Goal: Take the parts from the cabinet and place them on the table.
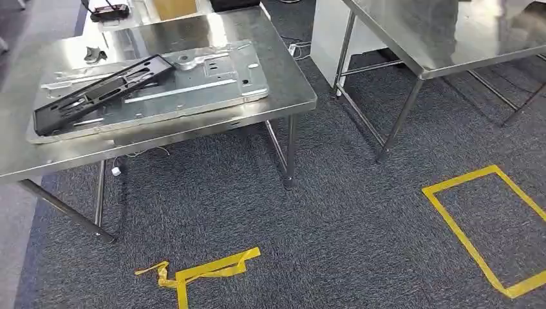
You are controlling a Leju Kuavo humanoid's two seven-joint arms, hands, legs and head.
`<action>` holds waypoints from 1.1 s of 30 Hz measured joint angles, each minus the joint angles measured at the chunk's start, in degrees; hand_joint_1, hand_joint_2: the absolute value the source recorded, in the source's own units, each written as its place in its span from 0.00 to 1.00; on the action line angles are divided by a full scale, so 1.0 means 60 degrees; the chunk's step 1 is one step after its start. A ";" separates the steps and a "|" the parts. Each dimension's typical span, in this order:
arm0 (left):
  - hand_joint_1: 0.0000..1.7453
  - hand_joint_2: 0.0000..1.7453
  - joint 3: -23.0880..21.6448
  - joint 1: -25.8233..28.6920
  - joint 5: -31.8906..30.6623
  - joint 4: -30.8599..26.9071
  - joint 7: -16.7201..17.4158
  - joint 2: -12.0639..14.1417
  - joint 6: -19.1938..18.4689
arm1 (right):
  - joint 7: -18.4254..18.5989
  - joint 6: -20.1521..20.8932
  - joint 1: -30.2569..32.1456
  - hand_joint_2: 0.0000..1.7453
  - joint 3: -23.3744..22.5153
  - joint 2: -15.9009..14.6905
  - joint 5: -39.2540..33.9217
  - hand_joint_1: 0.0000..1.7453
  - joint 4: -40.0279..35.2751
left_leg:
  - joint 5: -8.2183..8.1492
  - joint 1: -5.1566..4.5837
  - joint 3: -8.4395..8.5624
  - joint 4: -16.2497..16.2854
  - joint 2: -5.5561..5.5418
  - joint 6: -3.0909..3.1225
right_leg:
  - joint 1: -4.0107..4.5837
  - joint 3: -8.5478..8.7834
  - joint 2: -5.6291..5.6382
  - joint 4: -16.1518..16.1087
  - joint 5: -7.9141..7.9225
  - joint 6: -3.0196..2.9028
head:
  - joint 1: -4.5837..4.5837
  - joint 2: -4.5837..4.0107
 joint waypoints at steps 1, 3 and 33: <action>0.00 0.00 0.0007 0.0020 0.0000 0.0000 0.0011 0.0022 0.0004 | 0.0165 -0.0062 -0.0023 0.00 0.0000 0.0052 0.0000 0.00 0.0040 | -0.0415 -0.0012 -0.0398 0.0831 -0.0145 0.0015 | 0.0029 -0.0022 0.0108 0.0000 0.0014 -0.0036 | -0.0008 0.0000; 0.00 0.00 0.0036 0.0053 0.0007 0.0004 0.0008 0.0054 0.0018 | 0.0344 -0.0084 -0.0029 0.00 0.0000 0.0131 0.0000 0.00 0.0120 | -0.0887 -0.0018 -0.1154 0.2292 -0.0225 0.0057 | 0.0103 -0.0046 0.0385 0.0002 0.0024 -0.0081 | -0.0011 0.0000; 0.00 0.00 0.0084 0.0052 -0.0088 0.0029 -0.0065 0.0004 0.0189 | 0.0494 -0.0022 -0.0092 0.00 0.0007 0.0270 -0.0124 0.00 0.0503 | -0.0751 -0.0110 -0.1048 0.1967 -0.0208 0.0155 | 0.0107 0.0082 0.0288 -0.0120 0.0023 -0.0081 | -0.0048 0.0000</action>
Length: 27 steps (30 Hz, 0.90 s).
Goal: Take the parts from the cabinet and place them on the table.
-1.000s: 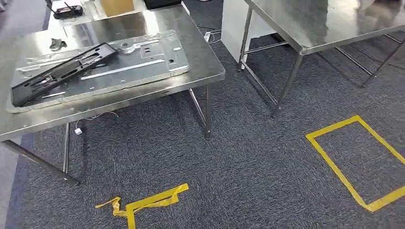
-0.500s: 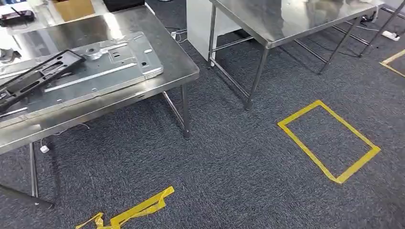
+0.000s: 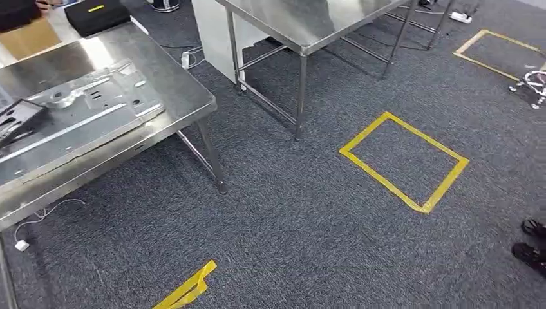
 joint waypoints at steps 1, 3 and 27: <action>0.00 0.00 0.0000 0.0028 -0.0004 0.0000 0.0000 0.0000 0.0011 | 0.0026 0.0000 0.0005 0.00 0.0000 0.0004 -0.0040 0.00 0.0007 | -0.0056 -0.0001 -0.0230 0.0435 -0.0022 0.0002 | 0.0004 -0.0006 0.0160 0.0015 0.0000 0.0000 | -0.0007 0.0000; 0.00 0.00 0.0000 0.0033 -0.0004 0.0000 0.0000 -0.0004 0.0015 | 0.0033 0.0004 0.0033 0.00 0.0000 0.0004 -0.0055 0.00 0.0033 | 0.0553 0.0006 -0.0022 -0.0143 -0.0060 0.0022 | -0.0006 0.0004 0.0461 0.0063 -0.0009 0.0015 | -0.0007 0.0000; 0.00 0.00 -0.0044 -0.0067 -0.0222 0.0007 0.0054 -0.0551 0.0033 | 0.0441 0.0452 -0.0001 0.00 0.0011 -0.0284 0.0131 0.00 0.0102 | 0.1361 -0.0127 0.1272 -0.2668 0.0954 0.0261 | 0.0112 0.0121 -0.0405 -0.0089 -0.0011 0.0045 | 0.0033 0.0000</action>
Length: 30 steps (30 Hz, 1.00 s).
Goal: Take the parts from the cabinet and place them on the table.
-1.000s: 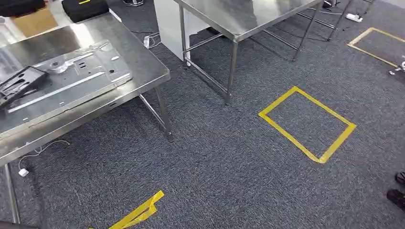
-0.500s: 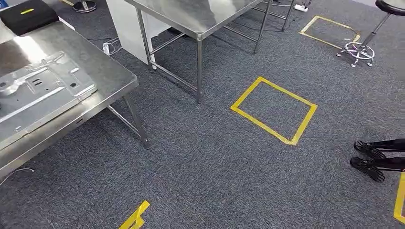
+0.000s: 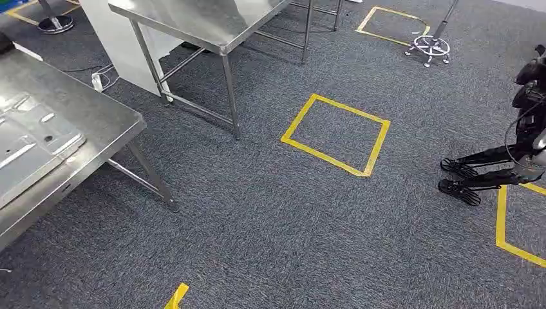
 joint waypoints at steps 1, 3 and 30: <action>0.00 0.00 0.0000 0.0000 0.0026 0.0000 0.0008 0.0048 0.0000 | -0.0011 0.0000 0.0018 0.00 0.0004 0.0037 0.0004 0.00 0.0004 | -0.0261 0.0009 -0.0115 0.0353 -0.0513 -0.0057 | 0.0000 0.0049 0.0066 -0.0073 0.0026 -0.0028 | -0.0029 0.0000; 0.00 0.00 0.0000 0.0019 0.0058 0.0000 0.0033 0.0099 -0.0022 | -0.0011 0.0000 -0.0004 0.00 0.0011 0.0062 0.0033 0.00 0.0008 | -0.1080 0.0061 -0.0836 0.1918 -0.0932 -0.0114 | -0.0019 0.0020 0.0302 -0.0074 0.0042 -0.0065 | -0.0047 0.0000; 0.00 0.00 0.0015 -0.0008 0.0292 0.0004 0.0073 0.0179 -0.0084 | -0.0007 0.0000 -0.0009 0.00 0.0153 0.0208 0.0248 0.00 0.0019 | -0.0024 0.0019 0.0030 0.0061 0.0216 0.0006 | 0.0141 -0.0237 -0.0117 0.0224 -0.0056 0.0010 | -0.0021 0.0000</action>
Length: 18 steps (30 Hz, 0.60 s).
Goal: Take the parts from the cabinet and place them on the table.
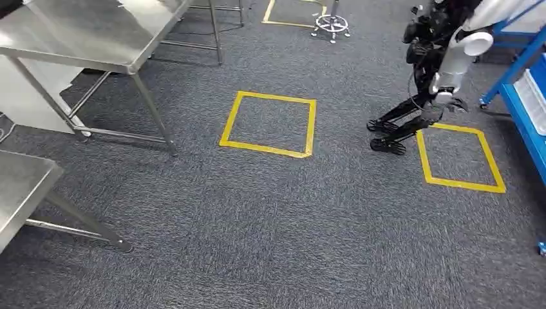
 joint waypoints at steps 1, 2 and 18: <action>0.00 0.00 0.0007 -0.0012 0.0007 0.0000 -0.0004 0.0047 0.0000 | 0.0000 0.0000 0.0001 0.00 0.0014 0.0025 0.0011 0.00 0.0000 | -0.0086 0.0034 0.0021 0.0071 -0.0354 -0.0066 | -0.0085 0.0121 0.0098 -0.0137 0.0103 -0.0021 | -0.0008 0.0000; 0.00 0.00 0.0011 0.0000 0.0015 0.0000 0.0007 0.0080 0.0000 | 0.0004 0.0000 -0.0003 0.00 0.0036 0.0044 0.0029 0.00 0.0003 | -0.0344 0.0043 -0.0149 0.0435 -0.0834 -0.0105 | -0.0095 0.0154 0.0170 -0.0201 0.0130 -0.0060 | -0.0029 0.0000; 0.00 0.00 0.0025 0.0031 0.0036 0.0004 0.0062 0.0201 0.0036 | 0.0011 0.0058 0.0022 0.00 0.0157 0.0160 0.0055 0.00 0.0000 | 0.0442 0.0145 -0.0373 -0.0016 -0.1437 0.0272 | -0.0232 -0.0584 0.0791 0.1160 -0.0634 0.0437 | 0.0007 0.0000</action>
